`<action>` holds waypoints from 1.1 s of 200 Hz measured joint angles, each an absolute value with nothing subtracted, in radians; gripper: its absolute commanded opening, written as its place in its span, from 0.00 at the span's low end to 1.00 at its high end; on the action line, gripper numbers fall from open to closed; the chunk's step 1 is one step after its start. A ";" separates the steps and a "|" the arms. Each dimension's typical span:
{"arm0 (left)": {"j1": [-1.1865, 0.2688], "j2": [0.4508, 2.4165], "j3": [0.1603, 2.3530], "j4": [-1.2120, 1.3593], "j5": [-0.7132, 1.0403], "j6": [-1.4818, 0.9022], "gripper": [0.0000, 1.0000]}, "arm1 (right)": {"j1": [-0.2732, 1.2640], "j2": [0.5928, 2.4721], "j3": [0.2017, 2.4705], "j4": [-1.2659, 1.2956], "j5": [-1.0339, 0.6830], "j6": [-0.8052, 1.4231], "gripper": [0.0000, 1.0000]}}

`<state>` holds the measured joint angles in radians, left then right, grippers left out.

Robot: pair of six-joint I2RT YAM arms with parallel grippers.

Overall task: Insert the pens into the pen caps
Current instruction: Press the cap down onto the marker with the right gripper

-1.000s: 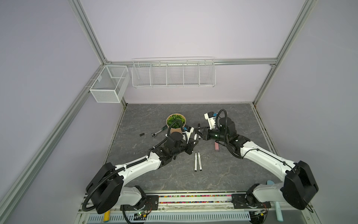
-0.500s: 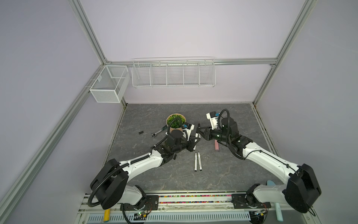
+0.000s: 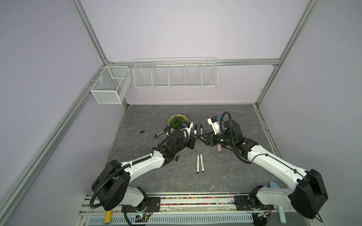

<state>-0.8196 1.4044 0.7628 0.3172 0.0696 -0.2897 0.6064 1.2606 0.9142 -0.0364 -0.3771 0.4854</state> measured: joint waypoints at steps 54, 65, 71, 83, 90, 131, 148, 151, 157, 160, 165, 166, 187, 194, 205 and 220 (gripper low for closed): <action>-0.852 1.404 0.730 0.324 0.067 -0.274 0.00 | 0.603 1.258 0.962 -0.036 -0.326 0.479 0.47; -0.852 1.404 0.725 0.326 0.069 -0.274 0.00 | 0.603 1.271 0.978 -0.035 -0.322 0.478 0.46; -0.852 1.404 0.723 0.327 0.071 -0.274 0.00 | 0.603 1.280 0.985 -0.032 -0.321 0.478 0.46; -0.852 1.404 0.719 0.332 0.075 -0.274 0.00 | 0.603 1.298 0.995 -0.033 -0.318 0.478 0.46; -0.852 1.403 0.717 0.333 0.077 -0.274 0.00 | 0.603 1.310 1.000 -0.033 -0.318 0.478 0.45; -0.854 1.386 0.709 0.344 0.080 -0.274 0.00 | 0.603 1.362 1.008 -0.033 -0.310 0.478 0.43; -0.854 1.381 0.706 0.347 0.084 -0.274 0.00 | 0.603 1.380 1.017 -0.029 -0.312 0.479 0.42; -0.854 1.380 0.706 0.347 0.084 -0.274 0.00 | 0.603 1.382 1.018 -0.028 -0.313 0.479 0.42; -0.854 1.380 0.703 0.347 0.084 -0.274 0.00 | 0.603 1.386 1.018 -0.025 -0.315 0.479 0.41; -0.854 1.380 0.702 0.347 0.084 -0.275 0.00 | 0.603 1.387 1.018 -0.025 -0.316 0.479 0.41; -0.854 1.380 0.701 0.347 0.084 -0.275 0.00 | 0.603 1.390 1.019 -0.025 -0.319 0.481 0.40; -0.854 1.380 0.701 0.347 0.084 -0.275 0.00 | 0.603 1.391 1.019 -0.024 -0.319 0.480 0.40; -0.854 1.380 0.697 0.346 0.084 -0.275 0.00 | 0.603 1.403 1.019 -0.015 -0.335 0.487 0.38; -0.854 1.380 0.697 0.347 0.084 -0.275 0.00 | 0.603 1.407 1.019 -0.009 -0.340 0.491 0.37; -0.854 1.380 0.697 0.347 0.084 -0.275 0.00 | 0.603 1.411 1.019 -0.001 -0.346 0.498 0.35; -0.854 1.380 0.697 0.347 0.084 -0.275 0.00 | 0.603 1.415 1.019 0.011 -0.354 0.506 0.33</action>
